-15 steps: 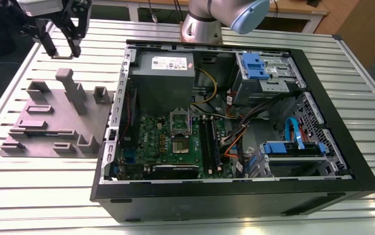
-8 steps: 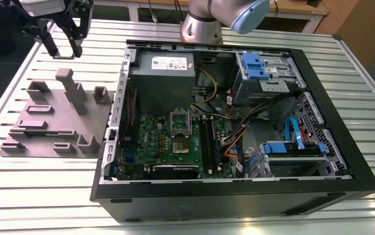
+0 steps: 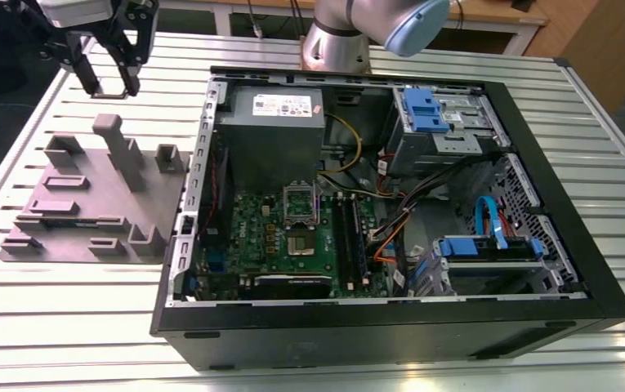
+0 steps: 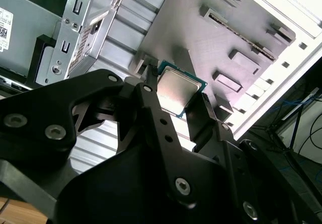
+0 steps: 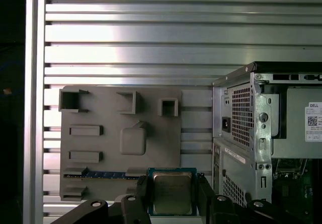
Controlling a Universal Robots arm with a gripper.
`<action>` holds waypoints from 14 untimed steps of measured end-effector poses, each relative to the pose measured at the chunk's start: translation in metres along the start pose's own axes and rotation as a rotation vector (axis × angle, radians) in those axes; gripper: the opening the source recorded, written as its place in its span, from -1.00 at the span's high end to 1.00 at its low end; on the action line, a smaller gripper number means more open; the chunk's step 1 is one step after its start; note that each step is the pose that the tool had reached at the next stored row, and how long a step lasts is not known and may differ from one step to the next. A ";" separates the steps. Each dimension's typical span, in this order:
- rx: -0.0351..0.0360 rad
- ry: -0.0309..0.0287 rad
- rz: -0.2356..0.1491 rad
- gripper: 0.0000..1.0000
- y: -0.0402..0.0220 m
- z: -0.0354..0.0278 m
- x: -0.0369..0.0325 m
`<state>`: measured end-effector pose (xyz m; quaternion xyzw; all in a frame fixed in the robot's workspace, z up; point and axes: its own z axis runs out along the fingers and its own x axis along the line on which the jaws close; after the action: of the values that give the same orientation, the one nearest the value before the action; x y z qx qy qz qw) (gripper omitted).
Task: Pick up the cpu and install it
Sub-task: 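Pick up the cpu and move it towards the insertion slot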
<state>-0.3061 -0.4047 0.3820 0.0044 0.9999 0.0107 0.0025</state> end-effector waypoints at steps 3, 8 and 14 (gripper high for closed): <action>0.0000 0.0000 0.000 0.06 0.0000 0.0000 -0.0009; 0.0000 0.0000 0.000 0.06 0.0000 0.0000 -0.0022; 0.0000 0.0000 0.000 0.06 0.0000 0.0000 -0.0036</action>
<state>-0.3025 -0.4047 0.3820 0.0044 0.9999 0.0107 0.0025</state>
